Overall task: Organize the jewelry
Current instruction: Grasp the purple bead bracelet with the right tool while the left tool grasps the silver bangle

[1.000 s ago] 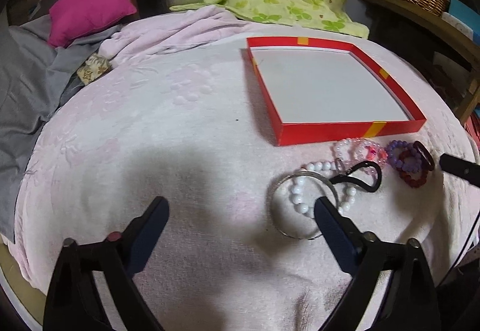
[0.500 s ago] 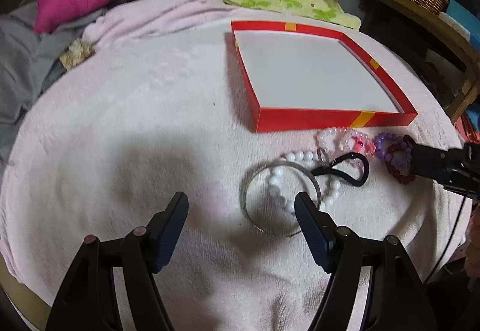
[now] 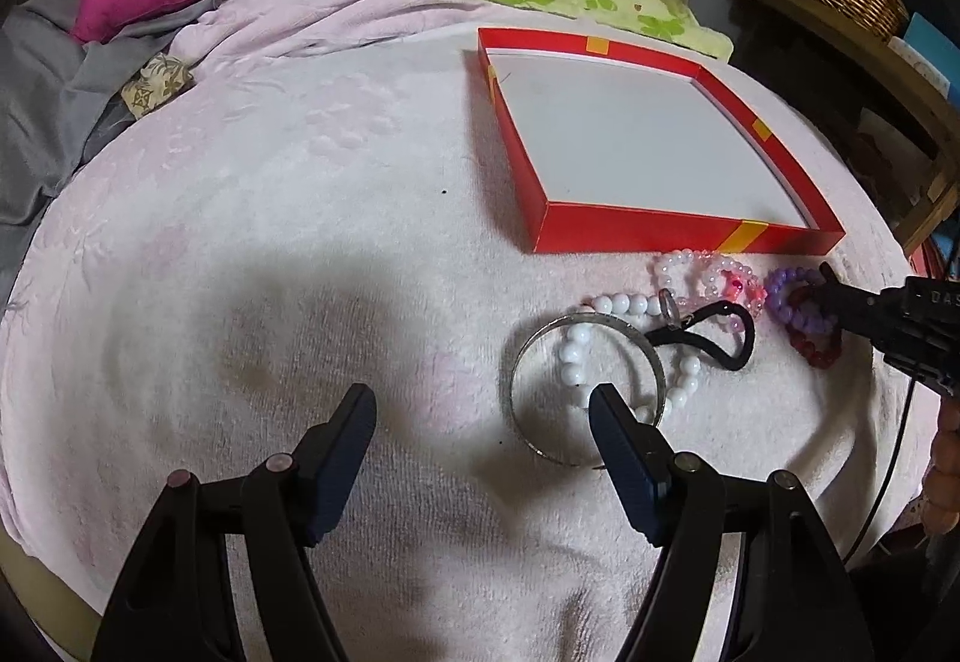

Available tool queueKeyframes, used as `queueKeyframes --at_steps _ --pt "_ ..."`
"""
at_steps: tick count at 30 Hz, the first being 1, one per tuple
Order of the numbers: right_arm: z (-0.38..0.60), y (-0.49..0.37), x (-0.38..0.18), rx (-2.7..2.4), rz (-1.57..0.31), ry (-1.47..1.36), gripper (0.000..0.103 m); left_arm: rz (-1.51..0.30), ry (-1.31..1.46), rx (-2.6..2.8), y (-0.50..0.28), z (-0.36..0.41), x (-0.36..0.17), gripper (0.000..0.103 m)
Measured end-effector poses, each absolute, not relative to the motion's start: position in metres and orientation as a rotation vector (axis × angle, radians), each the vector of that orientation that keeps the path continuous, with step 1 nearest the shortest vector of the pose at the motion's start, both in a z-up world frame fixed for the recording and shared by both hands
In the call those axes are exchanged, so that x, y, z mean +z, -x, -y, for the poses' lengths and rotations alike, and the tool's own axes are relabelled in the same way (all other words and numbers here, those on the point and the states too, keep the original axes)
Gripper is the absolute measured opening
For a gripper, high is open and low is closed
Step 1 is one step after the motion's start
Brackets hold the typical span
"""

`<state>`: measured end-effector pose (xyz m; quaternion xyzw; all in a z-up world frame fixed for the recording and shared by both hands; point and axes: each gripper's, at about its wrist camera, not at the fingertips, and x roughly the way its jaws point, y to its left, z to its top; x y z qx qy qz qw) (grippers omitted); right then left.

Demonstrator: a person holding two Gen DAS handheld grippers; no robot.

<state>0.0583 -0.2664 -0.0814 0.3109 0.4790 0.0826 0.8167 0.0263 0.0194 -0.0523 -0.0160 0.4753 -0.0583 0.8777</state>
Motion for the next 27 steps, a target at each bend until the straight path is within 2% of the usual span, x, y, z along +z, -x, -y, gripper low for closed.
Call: queueKeyframes --at_steps 2,4,14,23,24,26,27 --pt "0.268 -0.054 -0.076 0.193 -0.993 -0.653 0.011 -0.989 0.029 -0.135 -0.028 -0.018 -0.053 0.065" --pt "0.269 -0.051 -0.07 0.211 -0.97 -0.648 0.011 -0.994 0.034 -0.137 -0.029 -0.016 -0.055 0.063" --pt "0.267 -0.042 -0.057 0.269 -0.915 -0.646 0.011 -0.961 0.118 -0.193 -0.027 -0.008 -0.047 0.081" --pt "0.273 -0.036 -0.045 0.318 -0.826 -0.684 0.011 -0.999 -0.024 -0.208 -0.027 0.021 -0.063 0.081" --pt "0.274 -0.035 -0.043 0.322 -0.817 -0.688 0.011 -0.993 -0.019 -0.209 -0.026 0.02 -0.062 0.081" --pt "0.275 -0.034 -0.041 0.327 -0.801 -0.696 0.011 -0.986 0.002 -0.219 -0.026 0.018 -0.061 0.066" --pt "0.275 -0.034 -0.041 0.327 -0.799 -0.697 0.011 -0.985 0.012 -0.225 -0.026 0.016 -0.061 0.063"
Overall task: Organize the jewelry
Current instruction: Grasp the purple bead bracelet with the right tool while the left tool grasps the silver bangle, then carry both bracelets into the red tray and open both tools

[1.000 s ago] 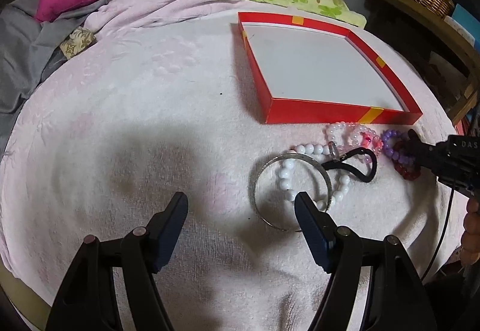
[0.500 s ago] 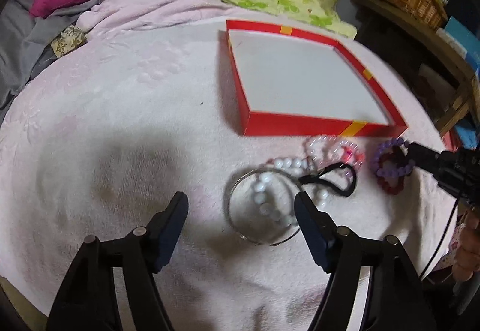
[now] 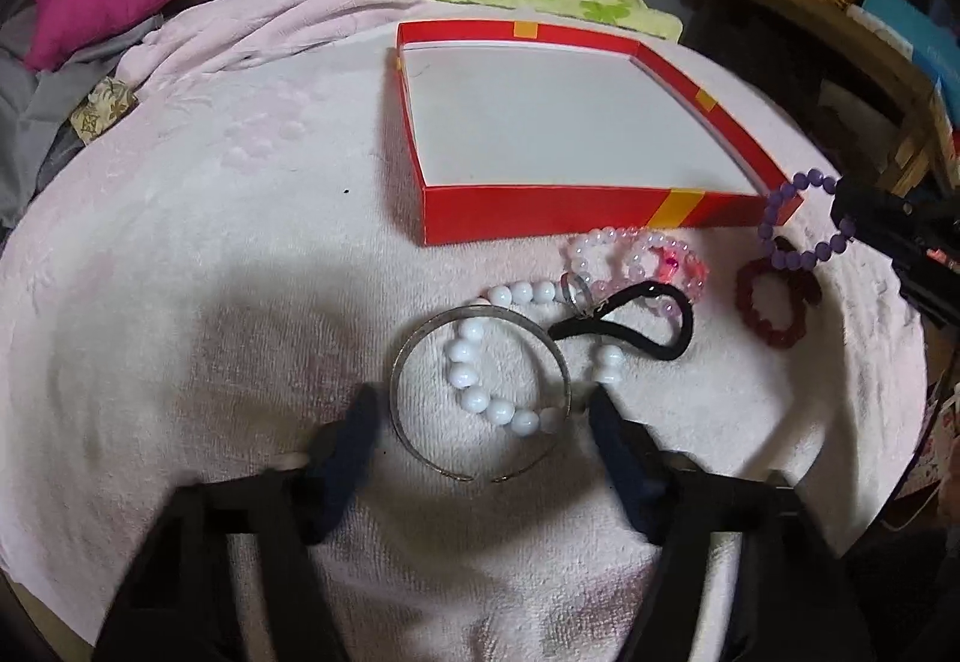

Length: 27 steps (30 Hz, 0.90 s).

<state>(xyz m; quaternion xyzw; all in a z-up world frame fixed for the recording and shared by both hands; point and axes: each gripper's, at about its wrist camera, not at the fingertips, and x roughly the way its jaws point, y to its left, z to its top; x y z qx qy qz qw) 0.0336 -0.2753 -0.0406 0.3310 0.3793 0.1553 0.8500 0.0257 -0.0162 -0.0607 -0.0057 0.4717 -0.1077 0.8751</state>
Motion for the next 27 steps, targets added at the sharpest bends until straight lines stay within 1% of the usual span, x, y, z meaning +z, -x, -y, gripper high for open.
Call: queueKeyframes --at_steps 6,16,23,27 --pt "0.274 -0.034 -0.038 0.326 -0.783 -0.698 0.011 -0.933 0.016 -0.209 -0.022 0.011 -0.052 0.063" --pt "0.262 -0.041 -0.024 0.307 -0.711 -0.639 0.011 -0.796 0.015 -0.172 -0.025 0.003 -0.014 0.063" --pt "0.267 -0.059 -0.013 0.25 -0.618 -0.63 0.011 -0.735 -0.028 -0.181 -0.061 0.028 0.018 0.063" --pt "0.269 -0.077 -0.016 0.246 -0.613 -0.688 0.011 -0.715 -0.032 -0.192 -0.087 0.04 0.022 0.063"
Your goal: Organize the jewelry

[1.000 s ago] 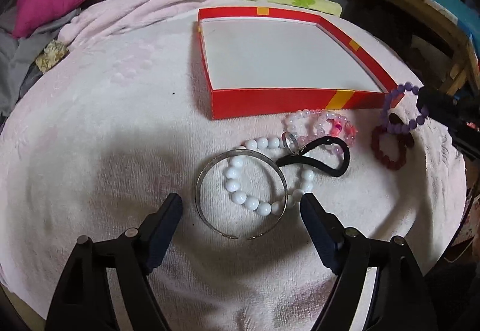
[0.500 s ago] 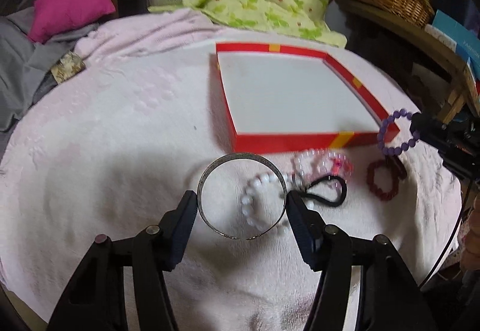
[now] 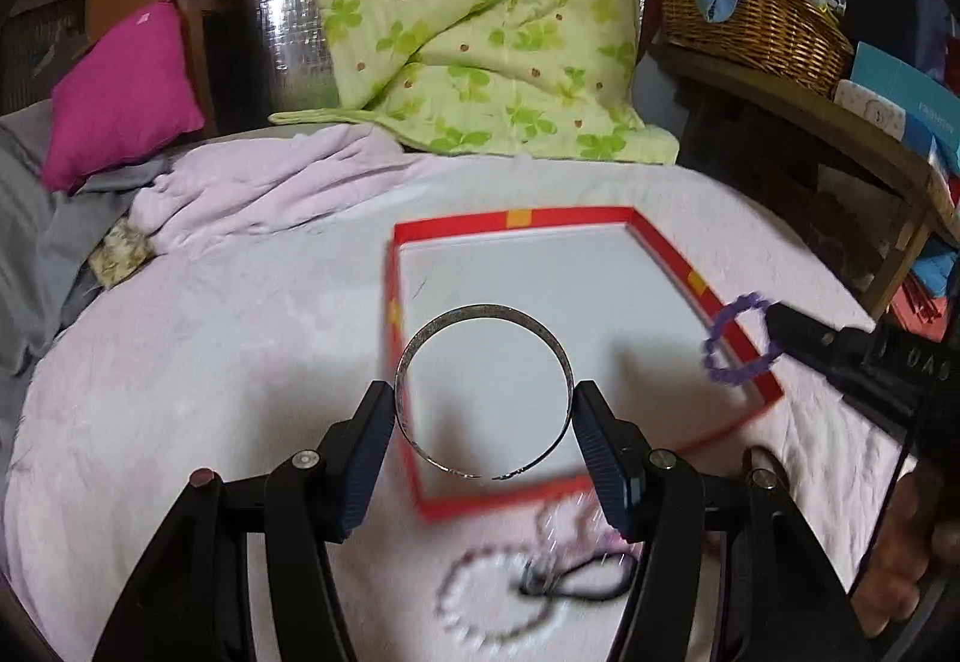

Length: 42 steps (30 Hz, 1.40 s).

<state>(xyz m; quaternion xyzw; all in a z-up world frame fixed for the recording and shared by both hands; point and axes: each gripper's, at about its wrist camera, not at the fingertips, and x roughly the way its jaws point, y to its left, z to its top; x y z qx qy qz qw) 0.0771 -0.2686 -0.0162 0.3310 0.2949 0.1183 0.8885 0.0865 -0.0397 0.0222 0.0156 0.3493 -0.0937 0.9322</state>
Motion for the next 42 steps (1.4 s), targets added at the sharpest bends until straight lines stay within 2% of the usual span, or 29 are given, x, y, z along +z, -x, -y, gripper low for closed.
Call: queueKeyframes --at_steps 5,14,22,24,25,26,28,42 --pt "0.257 -0.107 -0.027 0.246 -0.649 -0.706 0.011 -0.788 -0.048 -0.198 -0.113 0.047 -0.004 0.063" --pt "0.249 -0.133 -0.06 0.189 -0.821 -0.725 0.011 -0.894 -0.064 -0.208 -0.132 0.053 -0.033 0.063" --pt "0.26 -0.132 -0.07 0.14 -0.879 -0.746 0.015 -0.911 -0.094 -0.244 -0.123 0.062 -0.036 0.064" --pt "0.264 -0.129 -0.068 0.141 -0.881 -0.763 0.02 -0.91 -0.095 -0.237 -0.12 0.061 -0.035 0.066" --pt "0.265 -0.127 -0.066 0.143 -0.878 -0.77 0.029 -0.911 -0.091 -0.233 -0.119 0.059 -0.034 0.068" --pt "0.267 -0.125 -0.065 0.14 -0.875 -0.777 0.043 -0.91 -0.086 -0.23 -0.118 0.058 -0.033 0.069" --pt "0.272 -0.12 -0.061 0.134 -0.856 -0.794 0.056 -0.916 -0.078 -0.22 -0.116 0.055 -0.032 0.069" --pt "0.267 -0.101 -0.039 0.208 -0.85 -0.765 0.056 -0.879 -0.104 -0.134 -0.095 0.034 -0.016 0.071"
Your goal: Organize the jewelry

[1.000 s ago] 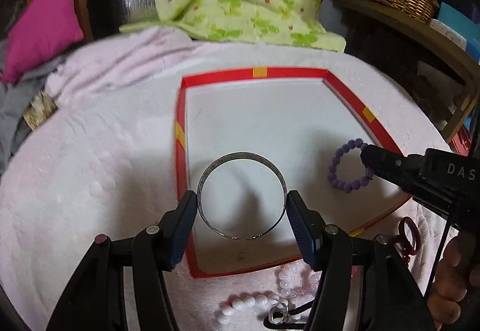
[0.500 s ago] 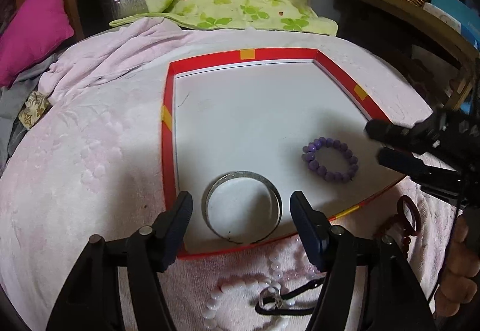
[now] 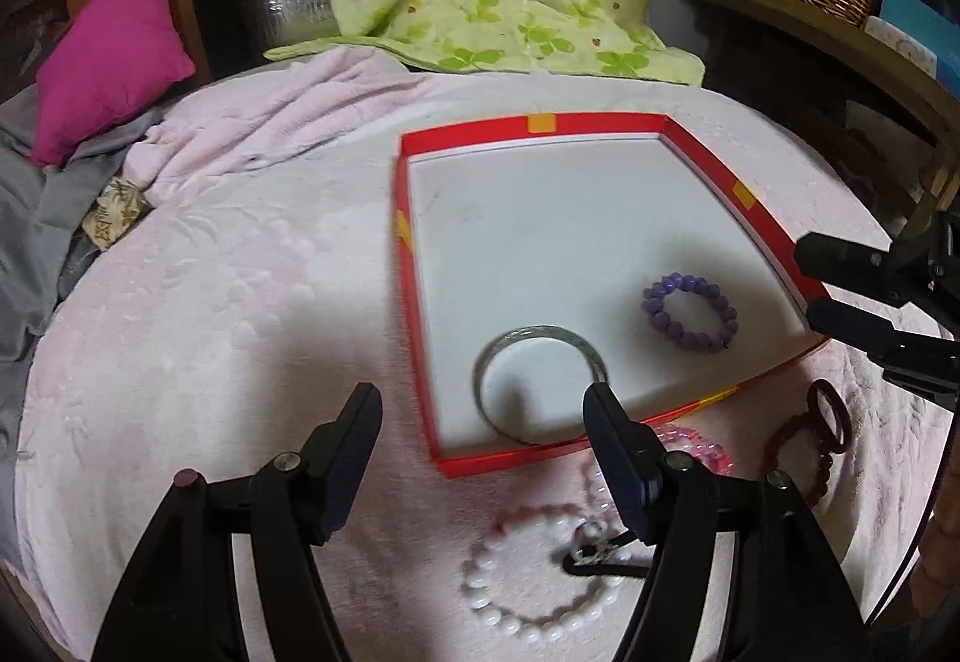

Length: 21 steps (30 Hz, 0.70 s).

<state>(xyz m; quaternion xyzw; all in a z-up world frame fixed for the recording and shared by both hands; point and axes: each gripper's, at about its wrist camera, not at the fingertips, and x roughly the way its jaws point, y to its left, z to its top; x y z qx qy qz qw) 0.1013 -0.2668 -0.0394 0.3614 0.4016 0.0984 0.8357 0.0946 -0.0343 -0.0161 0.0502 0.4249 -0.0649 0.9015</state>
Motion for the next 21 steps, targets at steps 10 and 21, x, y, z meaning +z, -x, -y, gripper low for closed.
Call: queueKeyframes --at_steps 10,21 --pt "0.251 -0.102 -0.039 0.237 -0.887 -0.706 0.056 -0.849 -0.151 -0.088 -0.083 0.017 -0.008 0.071" --pt "0.226 -0.099 -0.035 0.271 -0.902 -0.627 0.056 -0.835 -0.156 -0.063 -0.072 -0.005 -0.001 0.071"
